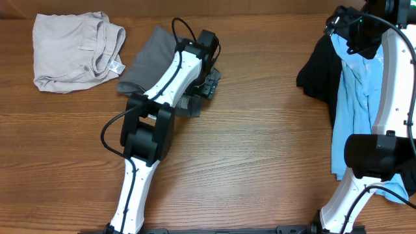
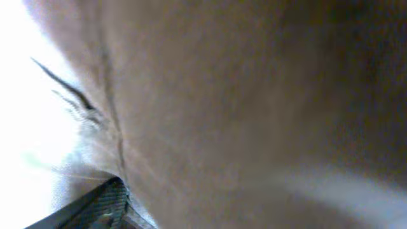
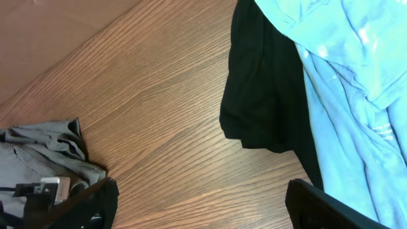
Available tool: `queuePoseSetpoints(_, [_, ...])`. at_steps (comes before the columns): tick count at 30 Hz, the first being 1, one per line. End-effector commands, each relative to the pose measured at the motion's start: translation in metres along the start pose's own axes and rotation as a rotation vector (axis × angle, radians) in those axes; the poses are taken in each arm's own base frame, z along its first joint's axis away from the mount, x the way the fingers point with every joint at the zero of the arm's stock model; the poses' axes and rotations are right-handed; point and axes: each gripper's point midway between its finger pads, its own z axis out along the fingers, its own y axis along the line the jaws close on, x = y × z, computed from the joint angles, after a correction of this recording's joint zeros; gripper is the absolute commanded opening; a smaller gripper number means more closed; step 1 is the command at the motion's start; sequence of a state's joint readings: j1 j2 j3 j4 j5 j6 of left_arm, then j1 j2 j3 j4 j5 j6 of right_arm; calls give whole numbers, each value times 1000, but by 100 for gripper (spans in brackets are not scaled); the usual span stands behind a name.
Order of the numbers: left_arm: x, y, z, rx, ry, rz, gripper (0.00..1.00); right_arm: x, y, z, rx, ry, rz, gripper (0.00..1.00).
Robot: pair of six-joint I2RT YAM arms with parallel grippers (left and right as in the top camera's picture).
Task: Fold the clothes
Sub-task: 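Carry the shorts up-left and place them on the beige garment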
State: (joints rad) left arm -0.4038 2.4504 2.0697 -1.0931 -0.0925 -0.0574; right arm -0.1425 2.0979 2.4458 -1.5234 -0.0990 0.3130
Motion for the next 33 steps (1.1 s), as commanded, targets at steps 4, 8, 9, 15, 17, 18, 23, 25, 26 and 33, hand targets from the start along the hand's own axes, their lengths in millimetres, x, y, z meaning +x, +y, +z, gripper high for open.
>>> queuePoseSetpoints(4, [43,11,72,-68,120,-25,56,-3,0,2,4,-9,-8,89])
queuePoseSetpoints(8, [56,14,84,-85,143,-13,26,-3,0,3,4,-11,-9,89])
queuePoseSetpoints(9, [58,14,85,-84,146,-4,14,-4,0,3,3,-12,-9,89])
queuePoseSetpoints(15, [52,15,83,-79,133,84,4,-3,0,3,4,-9,-9,89])
queuePoseSetpoints(17, [47,16,74,-49,131,70,4,-2,0,3,5,-7,-8,88])
queuePoseSetpoints(18, [44,17,68,-27,133,63,4,-2,0,3,6,-5,-8,89])
queuePoseSetpoints(23, [21,40,10,56,122,-8,4,-2,-1,3,6,-4,-8,89])
queuePoseSetpoints(25, [8,52,-16,62,89,-18,4,-2,-1,3,6,-4,-8,89])
queuePoseSetpoints(26, [0,59,-34,65,59,-17,4,-2,-1,3,6,-4,-8,89])
queuePoseSetpoints(33, [-42,114,-162,34,-243,-51,4,-2,-1,3,6,-4,-8,89])
